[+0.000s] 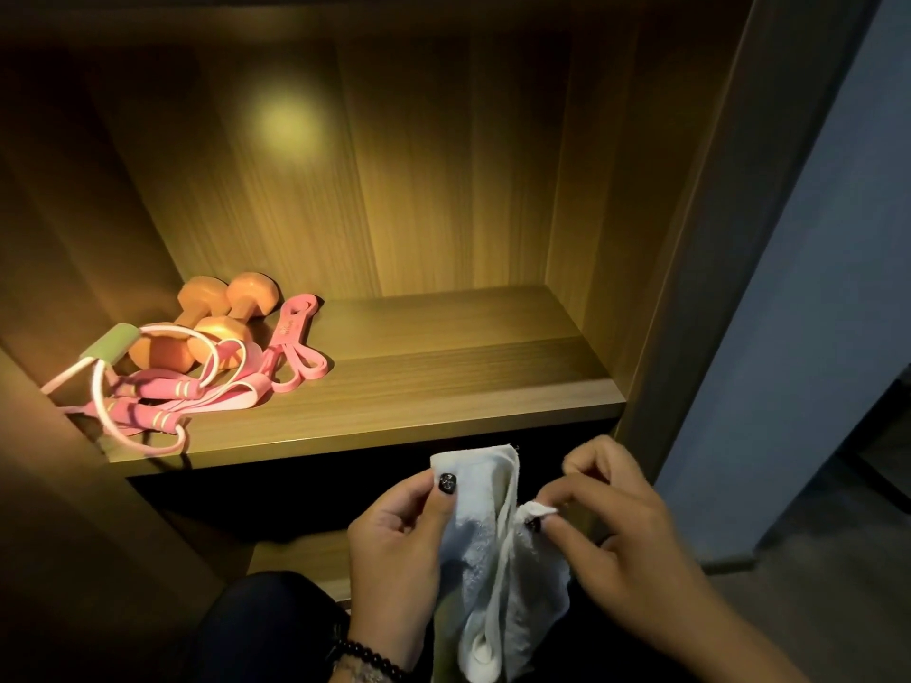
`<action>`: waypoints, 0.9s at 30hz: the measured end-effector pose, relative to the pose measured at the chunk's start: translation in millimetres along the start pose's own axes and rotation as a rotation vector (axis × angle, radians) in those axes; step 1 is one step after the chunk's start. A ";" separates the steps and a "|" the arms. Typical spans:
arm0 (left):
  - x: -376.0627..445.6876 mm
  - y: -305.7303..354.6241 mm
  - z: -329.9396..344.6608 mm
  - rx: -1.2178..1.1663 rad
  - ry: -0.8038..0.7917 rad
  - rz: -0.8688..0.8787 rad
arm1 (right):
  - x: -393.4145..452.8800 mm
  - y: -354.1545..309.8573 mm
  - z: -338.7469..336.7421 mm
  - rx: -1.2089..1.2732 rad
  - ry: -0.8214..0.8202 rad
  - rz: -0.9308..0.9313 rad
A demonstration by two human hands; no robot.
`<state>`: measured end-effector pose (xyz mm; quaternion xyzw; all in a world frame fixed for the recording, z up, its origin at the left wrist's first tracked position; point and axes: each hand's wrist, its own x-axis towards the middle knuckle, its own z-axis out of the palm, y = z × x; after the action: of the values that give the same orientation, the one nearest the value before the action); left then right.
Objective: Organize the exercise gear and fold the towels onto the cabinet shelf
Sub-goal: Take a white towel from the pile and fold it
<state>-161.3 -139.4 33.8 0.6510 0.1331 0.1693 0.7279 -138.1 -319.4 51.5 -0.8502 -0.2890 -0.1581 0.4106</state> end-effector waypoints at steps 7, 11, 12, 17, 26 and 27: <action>-4.9 18.2 -0.9 0.003 -0.221 0.107 | 13.4 -28.2 11.4 0.364 0.041 0.090; -8.4 24.2 -6.6 -0.015 -0.357 0.128 | 13.2 -28.5 12.8 0.474 0.121 0.195; -10.1 25.0 -8.2 -0.052 -0.405 0.110 | 13.0 -27.4 12.6 0.489 0.140 0.208; -15.4 24.6 -6.7 0.089 -0.412 0.201 | 13.6 -23.9 12.5 0.545 0.175 0.257; -9.6 17.3 -6.9 0.237 -0.089 0.248 | 14.2 -20.8 4.3 0.404 -0.244 0.222; -6.4 18.0 -8.9 0.210 -0.086 0.233 | 15.1 -19.4 3.7 0.402 -0.301 0.216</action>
<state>-172.1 -132.4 50.4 0.7410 0.0423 0.2100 0.6364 -138.1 -301.4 68.7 -0.7916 -0.2801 0.0755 0.5378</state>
